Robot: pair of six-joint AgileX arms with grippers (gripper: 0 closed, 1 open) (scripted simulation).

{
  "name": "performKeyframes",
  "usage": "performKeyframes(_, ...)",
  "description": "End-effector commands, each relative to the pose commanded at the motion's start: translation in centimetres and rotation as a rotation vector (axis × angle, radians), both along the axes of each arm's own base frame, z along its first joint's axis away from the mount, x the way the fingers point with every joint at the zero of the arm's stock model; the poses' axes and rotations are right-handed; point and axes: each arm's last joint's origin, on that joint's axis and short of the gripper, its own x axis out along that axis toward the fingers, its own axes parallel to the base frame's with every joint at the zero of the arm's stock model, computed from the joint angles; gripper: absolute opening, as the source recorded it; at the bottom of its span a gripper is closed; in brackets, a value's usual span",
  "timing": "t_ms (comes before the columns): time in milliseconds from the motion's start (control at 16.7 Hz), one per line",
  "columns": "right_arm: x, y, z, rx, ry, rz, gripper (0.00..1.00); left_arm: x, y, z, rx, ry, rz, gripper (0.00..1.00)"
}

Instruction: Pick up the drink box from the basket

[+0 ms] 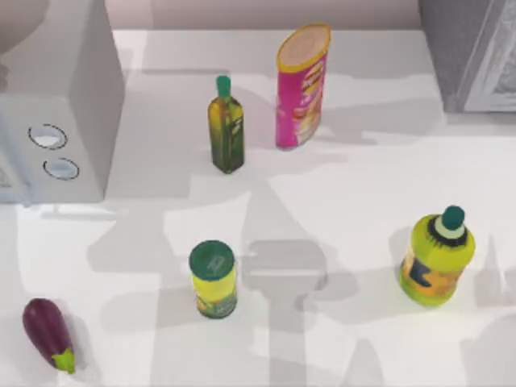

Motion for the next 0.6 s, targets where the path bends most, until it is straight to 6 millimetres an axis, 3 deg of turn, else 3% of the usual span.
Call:
performKeyframes(300, 0.0, 0.0, 0.0, 0.0, 0.0, 0.0, 1.0, 3.6, 2.7, -0.6, -0.002, 0.0, -0.002, 1.0)
performKeyframes(600, 0.0, 0.0, 0.0, 0.0, 0.0, 0.0, 1.0, 3.9, 3.0, -0.7, -0.002, 0.0, -0.002, 1.0)
